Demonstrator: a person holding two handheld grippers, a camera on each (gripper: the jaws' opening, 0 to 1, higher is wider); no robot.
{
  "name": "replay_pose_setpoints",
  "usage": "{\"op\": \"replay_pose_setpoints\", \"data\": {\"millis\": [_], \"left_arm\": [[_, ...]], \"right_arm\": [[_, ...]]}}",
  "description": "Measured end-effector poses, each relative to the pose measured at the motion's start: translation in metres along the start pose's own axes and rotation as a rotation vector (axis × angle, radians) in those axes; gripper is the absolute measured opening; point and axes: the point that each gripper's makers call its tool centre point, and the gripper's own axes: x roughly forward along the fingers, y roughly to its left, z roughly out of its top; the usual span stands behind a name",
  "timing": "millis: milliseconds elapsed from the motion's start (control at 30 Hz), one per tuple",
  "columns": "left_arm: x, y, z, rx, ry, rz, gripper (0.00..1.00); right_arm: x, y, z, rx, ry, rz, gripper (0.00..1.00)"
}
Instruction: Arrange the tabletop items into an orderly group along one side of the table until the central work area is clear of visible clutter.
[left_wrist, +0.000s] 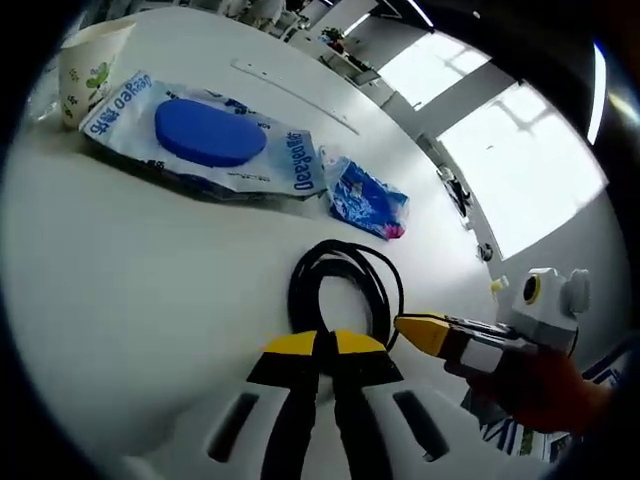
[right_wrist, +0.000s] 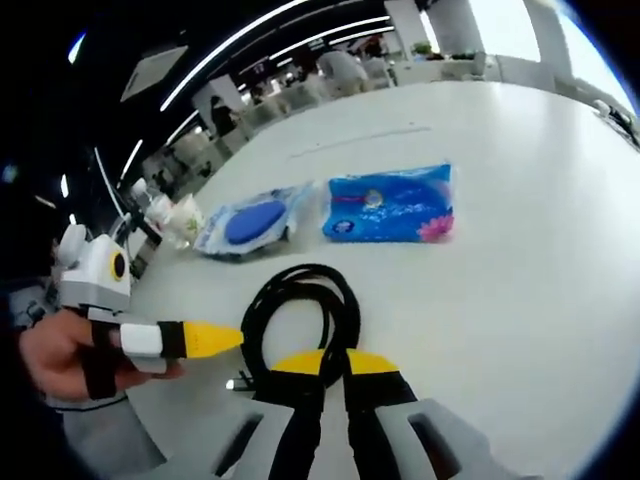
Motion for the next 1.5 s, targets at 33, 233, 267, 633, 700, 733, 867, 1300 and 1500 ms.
{"op": "replay_pose_setpoints", "data": {"millis": [33, 233, 267, 633, 700, 733, 867, 1300, 1500], "left_arm": [[0.0, 0.0, 0.001, -0.003, 0.0, 0.0, 0.0], [0.003, 0.003, 0.008, -0.026, -0.011, 0.004, 0.0], [0.004, 0.003, 0.01, -0.028, -0.014, 0.005, 0.0], [0.002, 0.013, 0.028, -0.025, -0.03, 0.007, 0.0], [0.0, 0.011, 0.03, -0.023, -0.033, 0.004, 0.01], [-0.001, 0.01, 0.031, -0.02, -0.034, 0.001, 0.01], [-0.003, 0.012, 0.032, -0.008, -0.038, 0.003, 0.02], [-0.022, 0.013, 0.045, 0.071, -0.062, 0.01, 0.04], [-0.04, 0.021, 0.052, 0.114, -0.082, 0.031, 0.05]], "right_arm": [[0.001, 0.0, 0.001, 0.001, 0.0, 0.001, 0.03], [0.007, -0.001, 0.009, 0.002, -0.002, 0.006, 0.03], [0.008, 0.0, 0.011, 0.0, -0.001, 0.008, 0.03], [0.018, 0.0, 0.025, -0.041, 0.017, 0.01, 0.03], [0.019, 0.0, 0.026, -0.038, 0.017, 0.006, 0.03], [0.019, 0.0, 0.026, -0.037, 0.016, 0.005, 0.02], [0.018, 0.0, 0.025, -0.041, 0.02, 0.0, 0.03], [0.013, -0.002, 0.025, -0.056, 0.017, -0.013, 0.06], [0.007, -0.001, 0.03, -0.098, 0.013, -0.014, 0.09]]}}
